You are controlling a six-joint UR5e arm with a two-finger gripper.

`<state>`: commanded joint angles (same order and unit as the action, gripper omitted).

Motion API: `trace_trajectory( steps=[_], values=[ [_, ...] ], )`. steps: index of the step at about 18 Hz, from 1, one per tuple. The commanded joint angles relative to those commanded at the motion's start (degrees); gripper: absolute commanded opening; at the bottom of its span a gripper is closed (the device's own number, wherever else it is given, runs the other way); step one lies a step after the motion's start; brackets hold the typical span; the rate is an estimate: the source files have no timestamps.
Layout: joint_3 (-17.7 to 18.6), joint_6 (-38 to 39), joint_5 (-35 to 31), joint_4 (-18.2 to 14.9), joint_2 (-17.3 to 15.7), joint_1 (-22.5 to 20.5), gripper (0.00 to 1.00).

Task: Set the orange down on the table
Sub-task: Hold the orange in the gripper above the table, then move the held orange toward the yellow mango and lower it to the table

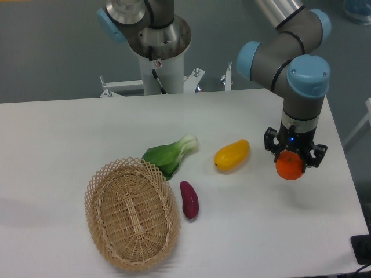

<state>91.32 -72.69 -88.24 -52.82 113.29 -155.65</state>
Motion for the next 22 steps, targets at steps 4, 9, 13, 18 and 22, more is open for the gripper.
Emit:
trace_trajectory(
  steps=[4, 9, 13, 18, 22],
  values=[
    [0.0, 0.0, 0.0, 0.1, 0.1, 0.0, 0.49],
    [1.7, 0.6, 1.0, 0.3, -0.1, -1.2, 0.49],
    [4.7, 0.7, 3.8, 0.7, -1.2, -2.5, 0.48],
    [7.6, 4.0, 3.2, 1.8, -0.6, -0.8, 0.48],
    [7.8, 9.8, 3.3, 1.6, 1.3, 2.5, 0.48]
  ],
)
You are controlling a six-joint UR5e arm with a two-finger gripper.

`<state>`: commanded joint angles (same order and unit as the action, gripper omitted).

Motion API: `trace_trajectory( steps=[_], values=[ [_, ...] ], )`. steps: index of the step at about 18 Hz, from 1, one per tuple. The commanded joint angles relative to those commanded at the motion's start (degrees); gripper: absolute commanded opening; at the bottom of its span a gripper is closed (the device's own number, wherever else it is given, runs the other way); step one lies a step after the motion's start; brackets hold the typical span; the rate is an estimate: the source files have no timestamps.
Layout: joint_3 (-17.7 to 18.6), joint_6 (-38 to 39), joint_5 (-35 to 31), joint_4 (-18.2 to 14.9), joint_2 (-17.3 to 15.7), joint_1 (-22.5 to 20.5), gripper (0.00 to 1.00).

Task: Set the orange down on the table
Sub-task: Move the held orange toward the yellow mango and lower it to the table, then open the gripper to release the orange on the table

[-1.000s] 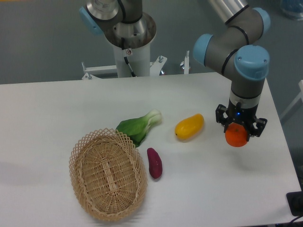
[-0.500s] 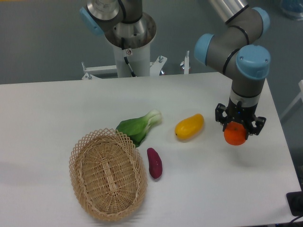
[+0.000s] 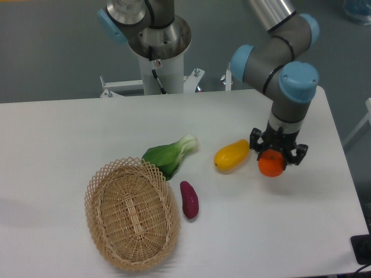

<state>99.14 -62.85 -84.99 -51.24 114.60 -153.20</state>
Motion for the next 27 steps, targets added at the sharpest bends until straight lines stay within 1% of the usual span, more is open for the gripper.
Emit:
trace_trajectory(
  steps=[2, 3, 6, 7, 9, 11, 14, 15, 16, 17, 18, 23, 27],
  values=[
    [-0.6, 2.7, 0.0, 0.0, 0.9, 0.7, 0.48],
    [-1.5, 5.3, 0.4, 0.3, 1.7, 1.5, 0.48],
    [-5.3, 12.0, 0.4, 0.3, 4.9, 3.7, 0.48],
    [-6.1, 13.4, 0.4, 0.3, 5.5, 4.1, 0.49],
    [-6.6, 14.9, 0.2, 0.3, 6.3, 4.7, 0.52],
    [-6.9, 15.3, 0.1, 0.3, 6.5, 5.0, 0.58],
    [-7.6, 16.5, 0.1, 0.3, 7.1, 5.5, 0.61],
    [-8.0, 17.4, 0.1, 0.4, 7.4, 5.8, 0.66],
    [-8.3, 17.9, 0.1, 0.4, 7.6, 5.8, 0.73],
    [-8.4, 17.9, 0.1, 0.4, 7.7, 5.8, 0.88],
    [-8.7, 17.8, 0.1, 0.4, 7.7, 5.8, 1.00],
    [-9.4, 17.2, 0.0, 0.4, 6.3, 5.7, 1.00],
    [-11.2, 17.7, -0.3, 0.2, 6.3, 5.5, 1.00]
  ],
)
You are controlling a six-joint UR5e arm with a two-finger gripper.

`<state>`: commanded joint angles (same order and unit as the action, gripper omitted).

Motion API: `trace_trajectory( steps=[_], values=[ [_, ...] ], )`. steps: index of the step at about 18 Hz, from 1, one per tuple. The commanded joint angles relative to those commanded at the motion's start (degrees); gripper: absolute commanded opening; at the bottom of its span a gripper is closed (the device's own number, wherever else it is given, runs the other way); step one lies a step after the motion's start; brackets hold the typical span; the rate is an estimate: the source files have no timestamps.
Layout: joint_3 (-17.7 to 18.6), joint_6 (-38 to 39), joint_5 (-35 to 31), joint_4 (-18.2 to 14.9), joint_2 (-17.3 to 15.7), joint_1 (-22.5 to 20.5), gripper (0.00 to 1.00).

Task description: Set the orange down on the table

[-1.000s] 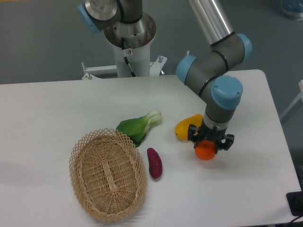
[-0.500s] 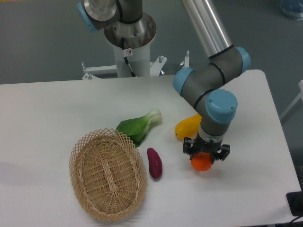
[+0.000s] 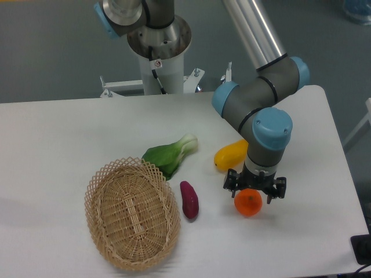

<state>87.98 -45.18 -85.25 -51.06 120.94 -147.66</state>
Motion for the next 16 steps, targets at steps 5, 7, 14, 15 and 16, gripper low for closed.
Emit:
trace_trajectory(
  steps=[5, 7, 14, 15, 16],
  values=[
    [-0.6, -1.2, -3.7, 0.1, -1.6, -1.8, 1.00],
    [-0.6, -4.8, -3.8, 0.1, -2.0, -3.1, 1.00],
    [1.1, -19.6, -3.1, -1.4, -5.2, -7.7, 1.00],
    [1.1, -20.4, -3.1, -1.7, -5.2, -8.0, 1.00],
    [1.0, -21.1, -3.0, -2.2, -5.4, -8.1, 1.00]
  ],
)
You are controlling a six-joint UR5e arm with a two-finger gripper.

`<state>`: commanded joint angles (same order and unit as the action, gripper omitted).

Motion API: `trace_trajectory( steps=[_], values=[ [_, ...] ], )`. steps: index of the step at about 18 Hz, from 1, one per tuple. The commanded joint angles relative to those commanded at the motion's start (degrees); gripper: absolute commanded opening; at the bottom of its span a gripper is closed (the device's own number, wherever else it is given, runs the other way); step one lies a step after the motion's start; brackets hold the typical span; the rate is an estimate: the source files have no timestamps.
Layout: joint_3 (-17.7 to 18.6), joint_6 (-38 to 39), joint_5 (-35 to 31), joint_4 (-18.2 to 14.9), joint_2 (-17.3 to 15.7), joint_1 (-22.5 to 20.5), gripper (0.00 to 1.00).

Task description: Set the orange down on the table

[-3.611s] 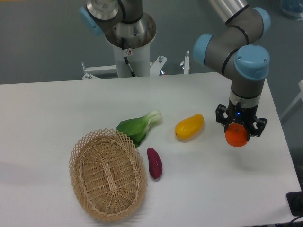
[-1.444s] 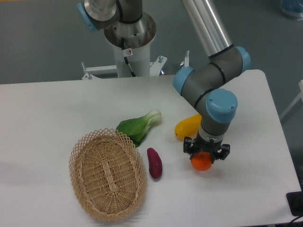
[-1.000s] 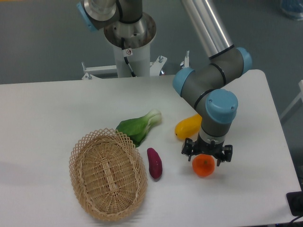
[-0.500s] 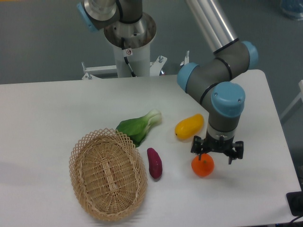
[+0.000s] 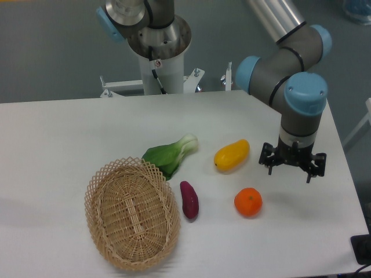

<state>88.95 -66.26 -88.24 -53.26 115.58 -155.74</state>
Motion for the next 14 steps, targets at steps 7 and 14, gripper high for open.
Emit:
trace_trajectory(
  steps=[7, 14],
  values=[
    [1.7, -2.6, 1.7, -0.1, -1.8, -0.9, 1.00],
    [2.5, -2.6, 1.7, 0.2, -2.1, -0.9, 1.00]
  ],
)
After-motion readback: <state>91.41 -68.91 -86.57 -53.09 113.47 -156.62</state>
